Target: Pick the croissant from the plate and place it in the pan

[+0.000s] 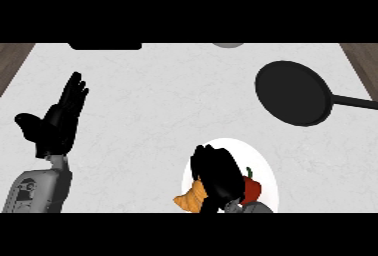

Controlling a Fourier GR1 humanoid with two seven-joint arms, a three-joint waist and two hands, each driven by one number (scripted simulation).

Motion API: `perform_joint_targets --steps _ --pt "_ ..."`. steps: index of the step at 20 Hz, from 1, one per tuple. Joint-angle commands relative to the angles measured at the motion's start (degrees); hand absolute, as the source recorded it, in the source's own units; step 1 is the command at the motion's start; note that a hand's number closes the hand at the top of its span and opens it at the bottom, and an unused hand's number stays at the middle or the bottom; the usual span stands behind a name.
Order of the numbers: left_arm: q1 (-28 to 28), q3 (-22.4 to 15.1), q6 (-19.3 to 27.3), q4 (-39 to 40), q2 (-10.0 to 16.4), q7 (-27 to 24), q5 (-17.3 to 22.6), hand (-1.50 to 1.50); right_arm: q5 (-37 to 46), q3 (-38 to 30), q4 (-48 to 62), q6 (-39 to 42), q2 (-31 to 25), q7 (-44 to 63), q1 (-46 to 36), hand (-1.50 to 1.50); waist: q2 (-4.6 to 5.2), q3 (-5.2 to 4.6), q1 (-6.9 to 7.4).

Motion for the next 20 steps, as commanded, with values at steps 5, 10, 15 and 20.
perform_joint_targets --steps 5,10,15,20 --pt "-0.42 1.37 -0.45 1.5 0.87 -0.66 0.49 0.0 5.62 -2.73 -15.69 -8.32 0.39 4.69 -1.15 1.5 0.12 0.03 -0.22" --pt "-1.34 0.41 -0.59 -0.85 1.03 0.95 -0.1 0.0 4.92 -8.52 -20.2 -7.97 0.34 7.1 -3.52 1.5 0.2 0.04 0.12" --pt "3.64 0.94 -2.46 -5.36 1.32 2.05 1.98 0.0 -3.64 -21.2 -17.42 -12.1 -0.33 1.8 -5.4 1.5 0.24 0.06 0.65" --pt "2.39 -1.34 -0.39 -3.51 -1.23 0.37 -0.44 0.0 -17.66 -37.02 -11.41 -12.87 -3.66 -5.24 -11.0 1.5 0.35 0.09 0.71"
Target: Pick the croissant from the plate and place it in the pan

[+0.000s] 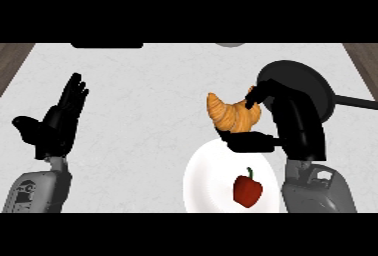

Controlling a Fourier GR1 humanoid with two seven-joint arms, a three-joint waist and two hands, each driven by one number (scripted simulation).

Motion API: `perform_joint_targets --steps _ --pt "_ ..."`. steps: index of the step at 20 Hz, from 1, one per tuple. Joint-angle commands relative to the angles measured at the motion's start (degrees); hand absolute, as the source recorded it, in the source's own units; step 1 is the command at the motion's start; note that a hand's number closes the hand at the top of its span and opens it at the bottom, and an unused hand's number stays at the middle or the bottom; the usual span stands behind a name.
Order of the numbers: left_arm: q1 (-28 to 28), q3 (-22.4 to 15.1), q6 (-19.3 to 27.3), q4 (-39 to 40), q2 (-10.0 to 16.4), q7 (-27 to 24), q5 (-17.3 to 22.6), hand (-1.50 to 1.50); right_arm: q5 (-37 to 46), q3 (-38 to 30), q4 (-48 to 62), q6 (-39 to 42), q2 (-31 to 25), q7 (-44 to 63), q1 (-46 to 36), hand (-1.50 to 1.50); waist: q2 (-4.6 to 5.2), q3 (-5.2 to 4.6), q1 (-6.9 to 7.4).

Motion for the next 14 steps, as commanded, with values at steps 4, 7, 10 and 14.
perform_joint_targets --steps 4,7,10,14 --pt "-4.34 -0.04 0.54 1.45 -0.1 2.54 -0.19 0.0 -4.63 -14.81 20.39 -7.66 -8.46 -15.22 -6.13 1.5 0.3 0.04 0.48" --pt "-0.38 -0.73 -0.77 -2.1 0.45 1.87 -0.23 0.0 -6.99 -20.04 30.5 -10.42 -12.45 -21.97 -9.9 1.5 0.22 0.05 1.11" --pt "-3.05 1.81 -1.86 2.08 1.75 0.31 1.49 0.0 -4.45 -22.55 40.63 -14.78 -16.82 -27.13 -12.9 1.5 0.72 0.06 1.61" --pt "-3.3 -1.66 0.5 0.4 -1.47 1.17 -0.96 0.0 -2.71 -25.61 55.94 -21.41 -20.35 -32.8 -19.02 1.5 1.11 0.15 2.8"
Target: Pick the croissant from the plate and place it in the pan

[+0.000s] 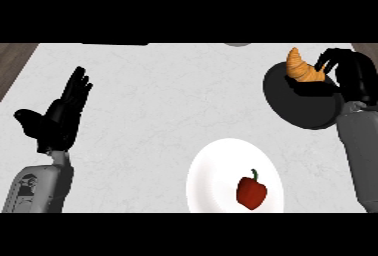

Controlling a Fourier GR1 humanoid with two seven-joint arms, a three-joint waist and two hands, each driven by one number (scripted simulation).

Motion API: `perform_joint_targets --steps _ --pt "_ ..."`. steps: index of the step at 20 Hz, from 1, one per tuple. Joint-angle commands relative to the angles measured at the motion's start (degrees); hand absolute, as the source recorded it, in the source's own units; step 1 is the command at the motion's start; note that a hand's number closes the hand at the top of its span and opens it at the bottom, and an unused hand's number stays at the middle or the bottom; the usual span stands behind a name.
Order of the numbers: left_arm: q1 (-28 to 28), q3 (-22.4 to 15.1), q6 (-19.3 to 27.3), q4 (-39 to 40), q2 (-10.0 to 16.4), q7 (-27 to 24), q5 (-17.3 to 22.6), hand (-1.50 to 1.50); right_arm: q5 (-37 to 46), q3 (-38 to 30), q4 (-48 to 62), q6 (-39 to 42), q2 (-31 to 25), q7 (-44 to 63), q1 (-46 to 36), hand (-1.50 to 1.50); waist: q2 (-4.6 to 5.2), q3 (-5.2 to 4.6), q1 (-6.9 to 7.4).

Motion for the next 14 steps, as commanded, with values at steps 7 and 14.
perform_joint_targets --steps 7,14 --pt "-1.74 -1.64 -0.21 0.25 -1.02 0.28 -0.67 0.0 -1.43 -8.7 32.48 -11.98 -7.09 -15.54 -11.05 1.5 0.95 0.2 2.29" --pt "-3.09 -2.26 0.6 1.42 -2.42 -0.96 -1.15 0.0 -6.9 -11.95 43.57 2.21 -6.41 -16.29 -13.85 -1.5 1.36 0.25 2.35"
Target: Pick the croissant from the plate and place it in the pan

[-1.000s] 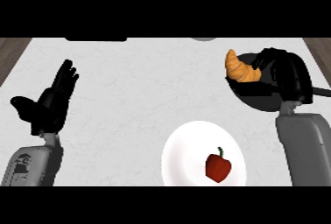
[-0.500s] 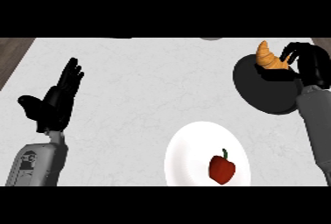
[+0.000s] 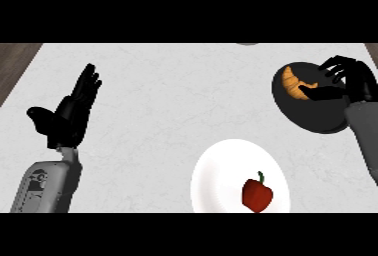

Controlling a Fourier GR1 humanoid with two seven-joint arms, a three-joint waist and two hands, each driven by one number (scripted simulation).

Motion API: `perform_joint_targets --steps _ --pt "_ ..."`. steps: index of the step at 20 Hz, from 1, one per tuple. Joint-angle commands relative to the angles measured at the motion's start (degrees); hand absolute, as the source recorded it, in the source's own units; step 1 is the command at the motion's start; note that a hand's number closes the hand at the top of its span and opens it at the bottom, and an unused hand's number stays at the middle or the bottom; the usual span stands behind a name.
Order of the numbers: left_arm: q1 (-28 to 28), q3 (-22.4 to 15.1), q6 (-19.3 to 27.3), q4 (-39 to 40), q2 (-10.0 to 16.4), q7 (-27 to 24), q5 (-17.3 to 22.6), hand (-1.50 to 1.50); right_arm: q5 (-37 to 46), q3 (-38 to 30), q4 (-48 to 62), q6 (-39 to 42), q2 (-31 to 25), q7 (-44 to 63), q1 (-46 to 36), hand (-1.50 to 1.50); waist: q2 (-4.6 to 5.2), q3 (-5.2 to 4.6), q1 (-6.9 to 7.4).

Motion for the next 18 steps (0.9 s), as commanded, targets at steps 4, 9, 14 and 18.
perform_joint_targets --steps 4,9,14,18 --pt "-1.89 0.75 1.19 0.76 -0.24 1.0 -0.07 0.0 -5.14 -4.0 9.79 12.61 -1.8 -6.41 -1.16 -1.5 0.22 0.09 -0.16" --pt "-0.62 0.8 0.55 -0.65 0.92 -0.1 -0.54 0.0 -7.29 -6.72 9.97 7.42 -0.67 -12.97 -1.42 -1.5 -0.14 0.07 -0.11" --pt "0.84 0.76 0.25 1.22 0.36 -0.99 -0.37 0.0 -15.19 -14.06 9.13 10.99 -3.34 -19.83 -1.21 -1.5 -0.58 0.0 -1.7" --pt "2.75 0.18 0.76 0.21 -0.58 -1.47 -0.7 0.0 -18.36 -16.14 11.5 18.96 -5.54 -22.73 1.21 -1.5 -1.1 -0.11 -2.43"
